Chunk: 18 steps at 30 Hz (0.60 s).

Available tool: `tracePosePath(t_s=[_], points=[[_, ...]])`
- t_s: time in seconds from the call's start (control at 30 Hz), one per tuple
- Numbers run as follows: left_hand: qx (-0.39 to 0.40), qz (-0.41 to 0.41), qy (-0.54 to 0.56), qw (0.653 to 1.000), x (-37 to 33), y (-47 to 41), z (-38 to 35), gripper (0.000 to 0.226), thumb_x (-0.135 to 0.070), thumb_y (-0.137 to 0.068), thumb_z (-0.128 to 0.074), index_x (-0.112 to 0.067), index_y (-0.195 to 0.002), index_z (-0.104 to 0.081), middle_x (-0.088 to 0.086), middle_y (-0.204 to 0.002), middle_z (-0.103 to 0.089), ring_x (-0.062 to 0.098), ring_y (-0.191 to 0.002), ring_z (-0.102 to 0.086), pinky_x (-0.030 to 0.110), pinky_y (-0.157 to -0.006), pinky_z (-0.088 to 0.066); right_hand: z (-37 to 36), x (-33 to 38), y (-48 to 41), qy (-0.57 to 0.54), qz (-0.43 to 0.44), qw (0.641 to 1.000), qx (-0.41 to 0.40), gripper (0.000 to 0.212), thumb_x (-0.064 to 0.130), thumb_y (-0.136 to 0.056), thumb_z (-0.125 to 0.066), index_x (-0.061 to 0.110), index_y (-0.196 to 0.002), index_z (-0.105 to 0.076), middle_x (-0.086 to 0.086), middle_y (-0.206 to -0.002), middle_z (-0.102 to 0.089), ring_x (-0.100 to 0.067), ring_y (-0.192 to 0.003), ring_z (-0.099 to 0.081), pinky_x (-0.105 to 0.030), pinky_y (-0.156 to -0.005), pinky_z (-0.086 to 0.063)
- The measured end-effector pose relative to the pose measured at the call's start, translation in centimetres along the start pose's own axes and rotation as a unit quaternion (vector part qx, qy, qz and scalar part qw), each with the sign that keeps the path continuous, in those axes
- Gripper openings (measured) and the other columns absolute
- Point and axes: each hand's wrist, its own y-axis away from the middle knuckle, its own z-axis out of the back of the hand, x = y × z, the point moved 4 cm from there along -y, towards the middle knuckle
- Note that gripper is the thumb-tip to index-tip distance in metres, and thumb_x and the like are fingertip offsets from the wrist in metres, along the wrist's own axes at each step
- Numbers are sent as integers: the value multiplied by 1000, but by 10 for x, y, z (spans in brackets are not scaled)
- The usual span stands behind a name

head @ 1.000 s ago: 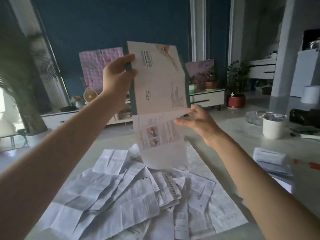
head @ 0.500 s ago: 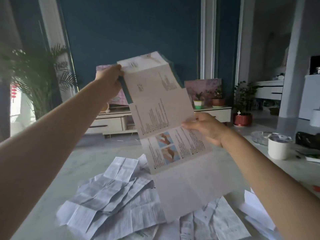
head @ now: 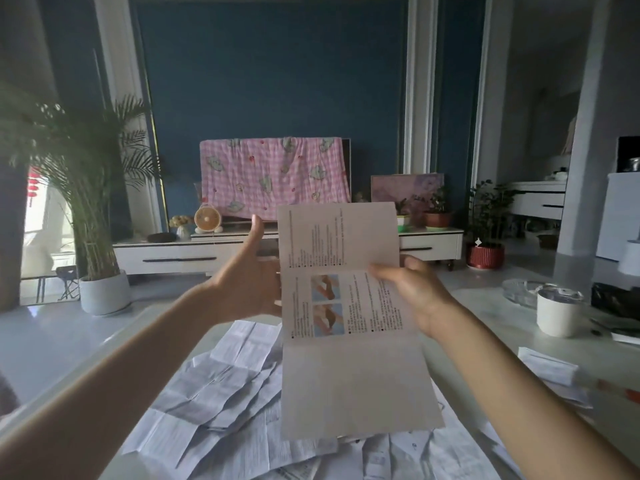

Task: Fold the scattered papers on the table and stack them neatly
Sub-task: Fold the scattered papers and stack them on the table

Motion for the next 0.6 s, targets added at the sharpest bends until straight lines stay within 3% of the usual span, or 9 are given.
tracePosePath(t_s=[0.07,0.1,0.17,0.2,0.23,0.3,0.4,0.5,0.6], points=[[2,-42,-57,997,6,2,-4,73,-72,-73,-52,-18,-122,-55,10,-115,-67,30,-107,-63,39,-77,-55,-1,-8,-1,1,-14,1000,-4,18,14,-83,-68,16,-90,-52,-10,-92,-67,-23,-82,-64,-35,-71,-52],[-11,-59,-79,995,10,2,-5,60,-51,-74,-69,-15,-120,-55,9,-110,-69,29,-104,-65,37,-77,-56,0,-13,-2,10,-14,1000,-12,22,16,-82,-70,15,-93,-51,-11,-95,-66,-25,-86,-64,-37,-76,-52],[-76,-86,-105,988,17,0,-4,30,-14,-82,-66,-10,-111,-58,9,-102,-69,29,-97,-66,40,-76,-58,1,-22,-3,39,-7,998,-44,46,25,-76,-75,11,-110,-48,-12,-103,-64,-26,-94,-63,-42,-85,-51],[-116,-93,-113,982,20,0,-2,20,-5,-87,-59,-9,-107,-60,10,-100,-69,29,-95,-66,42,-76,-58,2,-25,-3,73,8,995,-64,56,31,-73,-78,11,-116,-48,-10,-106,-63,-24,-96,-62,-40,-86,-50],[-143,-96,-114,979,24,-1,0,18,-1,-90,-53,-9,-104,-61,10,-99,-68,29,-93,-66,42,-76,-58,5,-29,-4,107,22,991,-82,57,35,-71,-78,13,-115,-50,-7,-108,-61,-20,-98,-60,-35,-83,-48],[-163,-92,-99,977,31,-3,2,16,-2,-91,-50,-8,-100,-62,10,-97,-69,26,-87,-67,42,-77,-58,9,-37,-1,118,18,990,-76,37,32,-75,-76,14,-100,-56,-5,-103,-59,-17,-94,-56,-28,-74,-42],[-163,-66,-99,980,48,-5,2,12,-3,-92,-50,-6,-93,-62,7,-88,-71,21,-77,-70,34,-68,-59,7,-57,9,9,-60,997,53,14,17,-85,-64,9,-95,-58,-14,-97,-66,-23,-86,-61,-29,-68,-45],[-134,-49,-59,988,62,-10,-3,11,-2,-82,-52,-4,-89,-60,8,-82,-73,23,-72,-70,33,-61,-58,7,-78,15,-57,-88,987,121,23,4,-90,-52,9,-111,-59,-19,-103,-68,-27,-89,-63,-37,-75,-45],[-158,30,7,987,79,-13,-6,22,-11,-89,-38,-4,-83,-58,9,-65,-68,20,-55,-65,24,-49,-52,6,-97,21,-135,-101,981,92,22,-4,-89,-49,3,-104,-63,-17,-95,-68,-24,-83,-63,-29,-68,-51]])
